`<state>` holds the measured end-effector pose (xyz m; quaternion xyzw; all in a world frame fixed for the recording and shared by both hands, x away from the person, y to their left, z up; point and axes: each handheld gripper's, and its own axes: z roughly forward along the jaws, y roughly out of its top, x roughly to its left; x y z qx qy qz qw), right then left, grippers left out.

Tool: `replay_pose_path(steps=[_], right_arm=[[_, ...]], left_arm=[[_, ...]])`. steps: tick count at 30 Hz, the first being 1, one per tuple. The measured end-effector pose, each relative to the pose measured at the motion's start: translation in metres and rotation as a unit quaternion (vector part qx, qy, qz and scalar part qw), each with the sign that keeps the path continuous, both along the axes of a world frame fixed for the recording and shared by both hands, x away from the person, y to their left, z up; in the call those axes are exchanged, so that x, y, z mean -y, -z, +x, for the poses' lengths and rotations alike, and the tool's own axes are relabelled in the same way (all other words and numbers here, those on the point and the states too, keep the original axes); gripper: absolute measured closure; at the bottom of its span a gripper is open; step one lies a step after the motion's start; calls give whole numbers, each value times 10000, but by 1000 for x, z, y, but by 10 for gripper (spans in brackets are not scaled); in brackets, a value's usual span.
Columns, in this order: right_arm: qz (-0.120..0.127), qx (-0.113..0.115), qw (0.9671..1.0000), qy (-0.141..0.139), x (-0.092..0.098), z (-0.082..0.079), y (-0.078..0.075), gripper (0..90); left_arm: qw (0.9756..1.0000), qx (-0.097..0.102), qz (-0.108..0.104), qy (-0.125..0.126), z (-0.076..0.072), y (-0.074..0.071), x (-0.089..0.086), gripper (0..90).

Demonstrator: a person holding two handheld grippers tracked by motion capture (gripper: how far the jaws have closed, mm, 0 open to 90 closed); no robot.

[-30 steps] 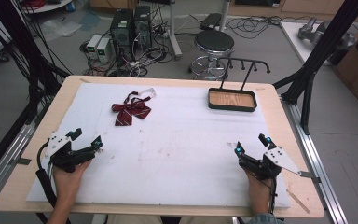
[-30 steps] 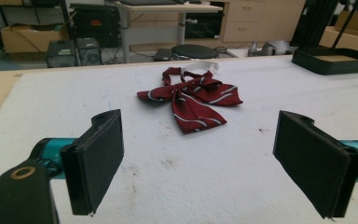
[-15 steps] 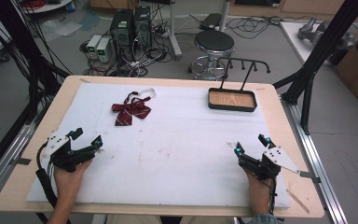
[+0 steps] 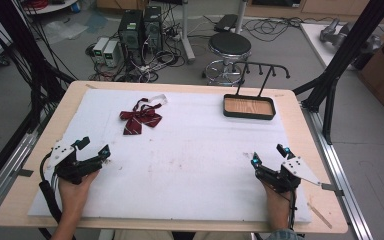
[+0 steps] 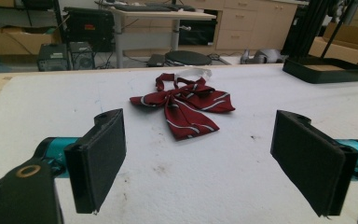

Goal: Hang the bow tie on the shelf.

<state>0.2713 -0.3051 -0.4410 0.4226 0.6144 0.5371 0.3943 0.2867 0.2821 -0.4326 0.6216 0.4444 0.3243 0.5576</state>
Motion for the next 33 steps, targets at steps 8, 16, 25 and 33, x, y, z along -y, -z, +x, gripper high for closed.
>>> replay_pose_path(steps=[8,16,25,33], right_arm=[[-13,-46,10000,-2,0,0,0,116],[15,-83,10000,15,0,0,1,116],[31,-135,9999,-4,1,1,1,116],[19,-109,9999,-39,1,1,2,116]], left_arm=[[9996,166,143,-200,6,-2,0,183],[9990,115,323,-302,36,-10,9,234],[9980,-300,523,-203,98,-8,36,231],[9959,-669,595,-125,152,-10,58,240]])
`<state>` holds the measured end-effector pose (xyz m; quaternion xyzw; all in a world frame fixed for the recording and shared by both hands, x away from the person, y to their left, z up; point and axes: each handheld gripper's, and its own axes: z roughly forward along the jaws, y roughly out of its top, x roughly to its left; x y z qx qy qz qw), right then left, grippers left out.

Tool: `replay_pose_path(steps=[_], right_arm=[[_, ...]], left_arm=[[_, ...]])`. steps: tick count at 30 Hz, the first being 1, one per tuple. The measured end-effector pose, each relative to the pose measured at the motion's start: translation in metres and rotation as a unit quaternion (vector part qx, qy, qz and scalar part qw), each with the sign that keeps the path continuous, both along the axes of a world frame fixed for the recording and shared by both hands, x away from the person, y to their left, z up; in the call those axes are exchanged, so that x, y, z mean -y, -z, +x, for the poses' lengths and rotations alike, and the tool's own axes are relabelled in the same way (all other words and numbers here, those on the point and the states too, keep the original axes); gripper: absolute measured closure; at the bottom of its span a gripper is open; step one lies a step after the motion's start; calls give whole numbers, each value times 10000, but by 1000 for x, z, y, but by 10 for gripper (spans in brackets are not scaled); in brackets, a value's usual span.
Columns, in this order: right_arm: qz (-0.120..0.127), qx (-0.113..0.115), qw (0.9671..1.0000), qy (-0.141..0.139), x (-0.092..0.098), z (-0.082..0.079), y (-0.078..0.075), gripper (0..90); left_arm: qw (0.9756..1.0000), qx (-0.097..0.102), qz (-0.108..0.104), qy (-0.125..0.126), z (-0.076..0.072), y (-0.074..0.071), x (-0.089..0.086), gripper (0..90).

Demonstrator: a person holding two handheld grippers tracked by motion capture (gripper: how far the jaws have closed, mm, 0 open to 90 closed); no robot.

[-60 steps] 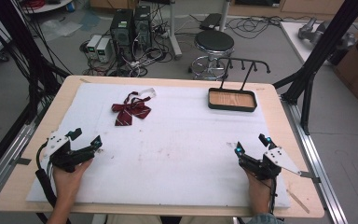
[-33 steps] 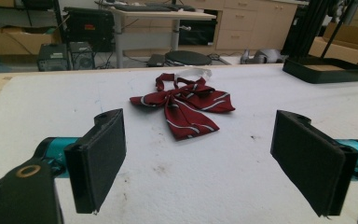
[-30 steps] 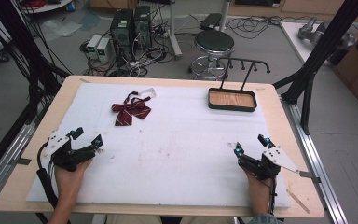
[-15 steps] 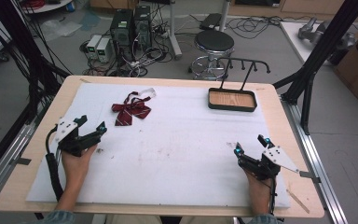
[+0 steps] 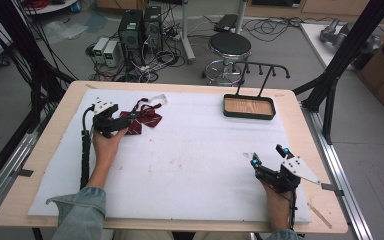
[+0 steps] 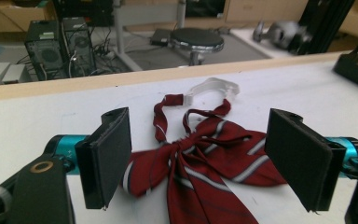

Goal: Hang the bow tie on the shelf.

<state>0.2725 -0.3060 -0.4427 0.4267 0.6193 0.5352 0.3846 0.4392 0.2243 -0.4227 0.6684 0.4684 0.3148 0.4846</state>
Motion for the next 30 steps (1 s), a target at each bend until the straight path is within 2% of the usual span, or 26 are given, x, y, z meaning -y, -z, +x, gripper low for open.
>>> replay_pose_path(steps=[1,3,4,6,8,10,11,13,17,21,26,30], right_arm=[[6,-1,10000,2,0,0,0,116],[17,3,10000,-10,0,0,0,116],[23,2,10000,-16,0,0,0,116],[34,-16,10000,-25,0,0,0,116],[57,-29,10000,-22,0,0,0,116],[70,-35,10000,-26,0,1,0,116],[70,-31,10000,-30,0,1,0,116],[71,-36,10000,-30,0,1,0,116],[55,-40,10000,-27,0,1,0,116],[33,-26,10000,-35,0,1,0,116],[50,-50,10000,-26,0,1,0,116],[49,-51,10000,-24,0,1,0,116]], left_arm=[[10000,-19,81,-43,4,0,2,240],[10000,-82,42,-28,13,4,4,259],[9998,-201,53,-24,18,7,6,263],[9994,-310,124,-64,24,12,8,264],[9984,-475,264,-140,30,13,11,282],[9977,-620,206,-196,34,13,12,303],[9969,-749,158,-173,37,13,12,312],[9943,-1035,195,-187,43,14,12,301],[9903,-1363,213,-129,51,16,15,299],[9893,-1415,326,-116,55,16,18,309],[9841,-1713,475,-70,61,18,21,315],[9834,-1717,583,-68,62,19,22,357]])
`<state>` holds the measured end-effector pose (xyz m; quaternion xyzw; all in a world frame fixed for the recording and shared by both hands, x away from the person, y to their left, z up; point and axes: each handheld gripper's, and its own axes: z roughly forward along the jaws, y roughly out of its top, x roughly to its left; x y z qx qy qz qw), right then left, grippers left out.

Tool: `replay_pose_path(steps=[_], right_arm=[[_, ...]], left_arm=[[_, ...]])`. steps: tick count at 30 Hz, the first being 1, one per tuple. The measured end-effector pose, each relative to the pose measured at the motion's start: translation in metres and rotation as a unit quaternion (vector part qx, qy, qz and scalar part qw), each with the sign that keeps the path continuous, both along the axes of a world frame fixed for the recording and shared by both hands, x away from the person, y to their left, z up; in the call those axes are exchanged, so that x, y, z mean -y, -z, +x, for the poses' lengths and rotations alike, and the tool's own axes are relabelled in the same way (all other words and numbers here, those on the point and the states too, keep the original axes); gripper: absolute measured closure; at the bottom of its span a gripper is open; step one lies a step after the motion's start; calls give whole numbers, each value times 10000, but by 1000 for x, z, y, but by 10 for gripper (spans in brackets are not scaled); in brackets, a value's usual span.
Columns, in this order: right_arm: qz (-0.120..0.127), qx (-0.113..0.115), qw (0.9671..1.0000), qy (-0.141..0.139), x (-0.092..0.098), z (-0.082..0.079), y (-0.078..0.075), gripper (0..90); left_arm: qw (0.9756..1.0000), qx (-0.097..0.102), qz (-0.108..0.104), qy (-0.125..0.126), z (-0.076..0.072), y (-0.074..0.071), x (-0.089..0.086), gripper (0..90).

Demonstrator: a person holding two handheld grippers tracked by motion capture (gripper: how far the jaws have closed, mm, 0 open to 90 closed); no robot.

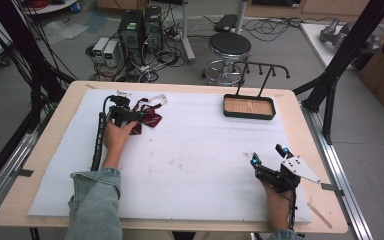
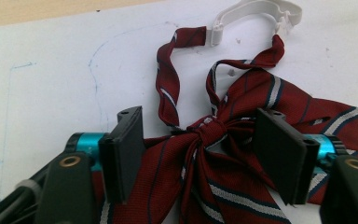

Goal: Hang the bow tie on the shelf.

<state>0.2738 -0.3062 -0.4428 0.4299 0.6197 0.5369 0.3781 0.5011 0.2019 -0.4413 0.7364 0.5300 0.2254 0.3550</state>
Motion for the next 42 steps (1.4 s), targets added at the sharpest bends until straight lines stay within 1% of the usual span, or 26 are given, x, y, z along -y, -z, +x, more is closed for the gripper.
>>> replay_pose_path(steps=[3,6,9,11,12,15,16,18,20,21,23,25,27,30,32,34,36,38,39,40,42], right_arm=[[-1,-4,10000,-3,0,0,0,116],[-14,-3,10000,-7,0,0,0,116],[-6,-13,10000,3,0,0,0,116],[4,-21,10000,5,0,0,0,116],[7,-18,10000,8,1,0,0,116],[34,-47,10000,16,1,0,0,116],[40,-50,10000,16,1,0,0,116],[34,-50,10000,14,1,0,0,116],[43,-52,10000,18,1,0,0,116],[42,-53,10000,18,1,0,1,116],[48,-59,10000,17,1,1,1,116],[39,-53,10000,13,1,1,1,116],[25,-64,10000,9,1,1,1,116],[51,-87,9999,11,1,1,1,116],[61,-87,9999,15,1,1,1,116],[61,-85,9999,14,1,1,1,116],[41,-79,10000,8,1,2,1,116],[38,-85,10000,7,2,2,1,116],[35,-93,10000,8,2,2,1,116],[59,-99,9999,13,2,2,1,116],[75,-116,9999,16,2,2,1,116]], left_arm=[[9999,-98,127,38,2,1,2,370],[9998,-165,130,5,3,1,2,401],[9997,-170,189,-39,3,1,2,441],[9996,-149,221,-59,3,1,2,504],[9997,-129,214,-57,2,1,2,560],[9997,-97,220,-14,1,1,2,666],[9997,-101,203,32,1,1,1,693],[9998,-112,66,175,2,1,-1,742],[9991,-64,-23,418,1,0,-1,744],[9986,-9,-2,520,0,-1,0,744],[9979,100,97,637,-1,-4,5,745],[9969,294,29,725,-4,-11,8,746],[9955,464,-70,819,-6,-22,12,746],[9933,624,-197,950,-9,-37,16,746],[9911,742,-325,1052,-11,-50,18,746],[9891,834,-394,1147,-13,-62,22,746],[9871,906,-367,1265,-15,-73,27,745],[9854,972,-242,1379,-17,-84,33,746],[9836,1031,-195,1468,-19,-91,37,746],[9827,1048,-149,1521,-20,-95,40,745],[9802,1115,-124,1630,-22,-104,47,745]])
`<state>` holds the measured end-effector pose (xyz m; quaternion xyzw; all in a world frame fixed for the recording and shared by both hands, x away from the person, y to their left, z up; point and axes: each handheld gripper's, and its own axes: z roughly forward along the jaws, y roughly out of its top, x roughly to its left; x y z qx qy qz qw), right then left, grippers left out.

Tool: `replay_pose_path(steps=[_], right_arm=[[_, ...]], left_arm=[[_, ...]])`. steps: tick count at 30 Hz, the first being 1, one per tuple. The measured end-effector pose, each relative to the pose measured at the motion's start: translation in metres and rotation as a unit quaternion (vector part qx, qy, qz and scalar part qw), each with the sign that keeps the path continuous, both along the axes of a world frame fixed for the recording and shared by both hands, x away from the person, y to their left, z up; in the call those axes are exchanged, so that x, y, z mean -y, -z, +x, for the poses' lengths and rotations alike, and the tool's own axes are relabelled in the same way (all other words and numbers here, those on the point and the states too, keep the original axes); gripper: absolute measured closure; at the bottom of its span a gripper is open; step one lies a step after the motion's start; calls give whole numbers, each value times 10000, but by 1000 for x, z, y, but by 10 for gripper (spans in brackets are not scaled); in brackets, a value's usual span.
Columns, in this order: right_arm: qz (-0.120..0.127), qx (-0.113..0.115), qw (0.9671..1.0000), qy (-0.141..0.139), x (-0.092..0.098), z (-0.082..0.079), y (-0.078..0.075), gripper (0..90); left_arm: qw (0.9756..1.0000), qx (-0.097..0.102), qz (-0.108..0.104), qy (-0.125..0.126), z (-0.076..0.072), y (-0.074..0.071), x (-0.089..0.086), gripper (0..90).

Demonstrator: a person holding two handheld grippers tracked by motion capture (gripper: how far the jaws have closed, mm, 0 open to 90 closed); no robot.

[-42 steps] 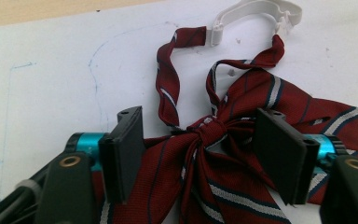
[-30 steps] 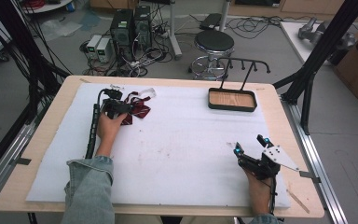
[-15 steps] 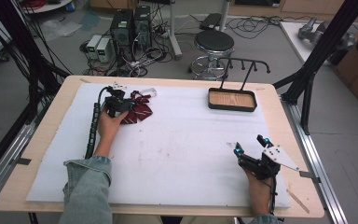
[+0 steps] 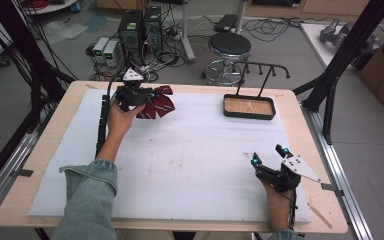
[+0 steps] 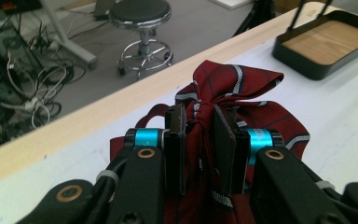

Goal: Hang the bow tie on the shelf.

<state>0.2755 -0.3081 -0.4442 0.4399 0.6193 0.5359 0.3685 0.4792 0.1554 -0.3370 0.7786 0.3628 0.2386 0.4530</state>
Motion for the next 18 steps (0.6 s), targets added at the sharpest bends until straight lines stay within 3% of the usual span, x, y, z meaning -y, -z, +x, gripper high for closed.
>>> replay_pose_path(steps=[9,18], right_arm=[[2,-27,10000,-1,1,1,1,116],[41,-70,10000,8,0,1,1,116]], left_arm=[[9980,221,-74,591,-4,-32,34,744],[9948,292,-12,972,4,-41,74,744]])
